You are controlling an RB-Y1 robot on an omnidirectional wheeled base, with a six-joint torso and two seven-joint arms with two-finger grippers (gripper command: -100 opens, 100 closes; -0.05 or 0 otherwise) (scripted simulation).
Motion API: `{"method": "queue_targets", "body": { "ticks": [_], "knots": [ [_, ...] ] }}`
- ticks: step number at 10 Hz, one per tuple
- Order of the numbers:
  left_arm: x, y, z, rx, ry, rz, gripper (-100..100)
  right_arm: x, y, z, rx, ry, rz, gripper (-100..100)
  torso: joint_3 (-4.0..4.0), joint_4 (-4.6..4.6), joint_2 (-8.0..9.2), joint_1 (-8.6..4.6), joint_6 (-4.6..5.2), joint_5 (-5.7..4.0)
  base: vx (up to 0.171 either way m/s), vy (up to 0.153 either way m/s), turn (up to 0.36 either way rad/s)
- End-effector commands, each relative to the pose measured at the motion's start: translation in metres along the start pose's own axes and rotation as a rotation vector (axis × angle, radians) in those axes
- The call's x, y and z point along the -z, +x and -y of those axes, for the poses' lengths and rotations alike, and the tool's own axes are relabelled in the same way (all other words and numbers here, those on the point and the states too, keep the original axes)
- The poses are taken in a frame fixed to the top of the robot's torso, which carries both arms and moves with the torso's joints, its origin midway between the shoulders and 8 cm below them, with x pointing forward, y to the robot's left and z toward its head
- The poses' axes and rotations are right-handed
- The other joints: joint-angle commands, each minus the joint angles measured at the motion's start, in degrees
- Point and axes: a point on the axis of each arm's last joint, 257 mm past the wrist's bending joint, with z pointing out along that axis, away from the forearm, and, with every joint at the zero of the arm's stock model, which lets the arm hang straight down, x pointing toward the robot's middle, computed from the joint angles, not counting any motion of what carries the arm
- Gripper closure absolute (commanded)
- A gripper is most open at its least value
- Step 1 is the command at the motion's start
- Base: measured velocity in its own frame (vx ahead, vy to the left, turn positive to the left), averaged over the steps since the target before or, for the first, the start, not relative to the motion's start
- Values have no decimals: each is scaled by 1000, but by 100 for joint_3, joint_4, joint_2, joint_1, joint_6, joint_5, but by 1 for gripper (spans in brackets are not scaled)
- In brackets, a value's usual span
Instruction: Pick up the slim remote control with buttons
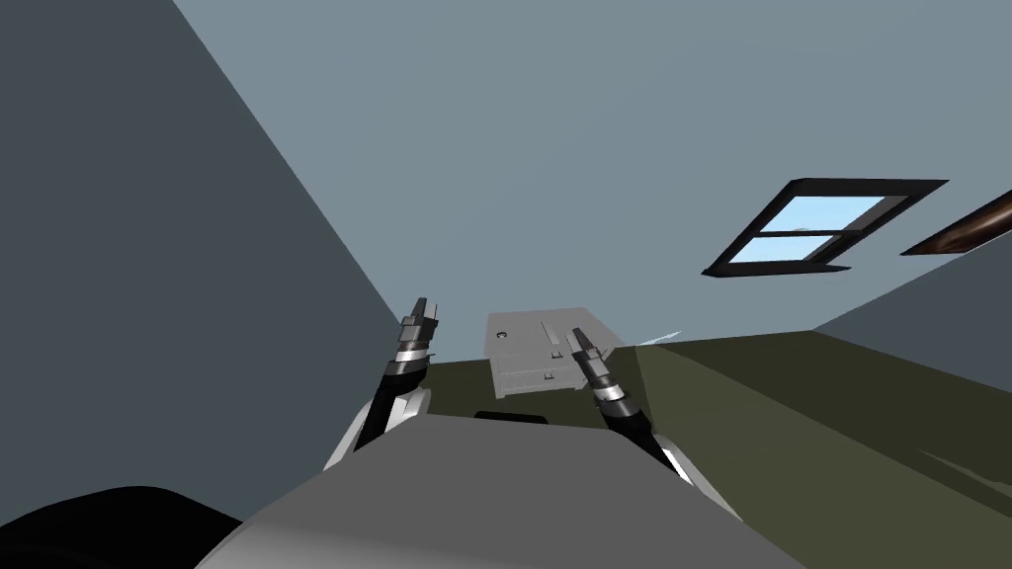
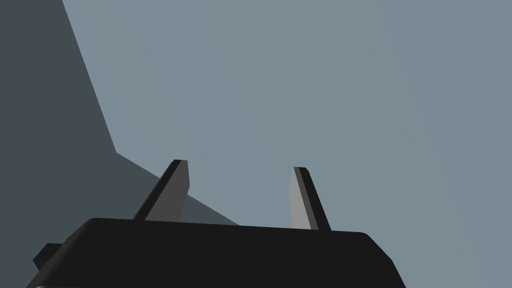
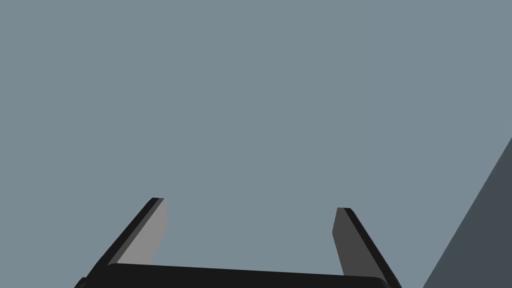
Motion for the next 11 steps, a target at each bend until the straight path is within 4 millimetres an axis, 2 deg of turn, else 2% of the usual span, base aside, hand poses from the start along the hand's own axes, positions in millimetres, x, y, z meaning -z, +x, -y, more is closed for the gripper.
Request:
{"method": "queue_targets", "body": {
  "ticks": [1, 2, 3, 4, 5, 6, 7, 8, 9, 11],
  "knots": [
    [0, 0, 0, 0, 0, 0, 0, 7, 8, 12, -10, 28, -27, -100, 0, 0, 0, 0, 0, 0, -34, 3, 45],
    [0, 0, 0, 0, 0, 0, 0, 24, 17, 31, -30, 82, -73, -100, -1, 0, -2, 2, 0, 0, -34, 10, 116],
    [0, 0, 0, 0, 0, 0, 0, 25, 17, 33, -29, 88, -76, -100, -1, 0, -2, 4, -1, 0, -28, 3, 52],
    [0, 0, 0, 0, 0, 0, 0, 44, 27, 53, -55, 147, -116, -100, -2, 0, -5, 2, 1, 0, -38, 7, 127],
    [0, 0, 0, 0, 0, 0, 0, 45, 27, 54, -51, 151, -124, -100, -1, 0, -2, 1, -1, 0, -32, 1, 60],
    [0, 0, 0, 0, 0, 0, 0, 68, 35, 75, -77, 217, -165, -100, -1, 0, -2, 0, 2, 0, -37, 5, 146],
    [0, 0, 0, 0, 0, 0, 0, 69, 35, 75, -74, 219, -171, -100, -1, 0, -1, 0, -2, 0, -35, 2, 80],
    [0, 0, 0, 0, 0, 0, 0, 93, 43, 94, -100, 286, -213, -100, 0, 0, -2, 1, 1, 0, -38, 9, 188],
    [0, 0, 0, 0, 0, 0, 0, 95, 43, 95, -98, 290, -216, -100, 0, 0, -1, 2, -2, 0, -30, 6, 91],
    [0, 0, 0, 0, 0, 0, 0, 144, 57, 124, -153, 415, -297, -100, -2, 0, -4, 1, -2, 0, -37, 14, 259]
  ]
}}
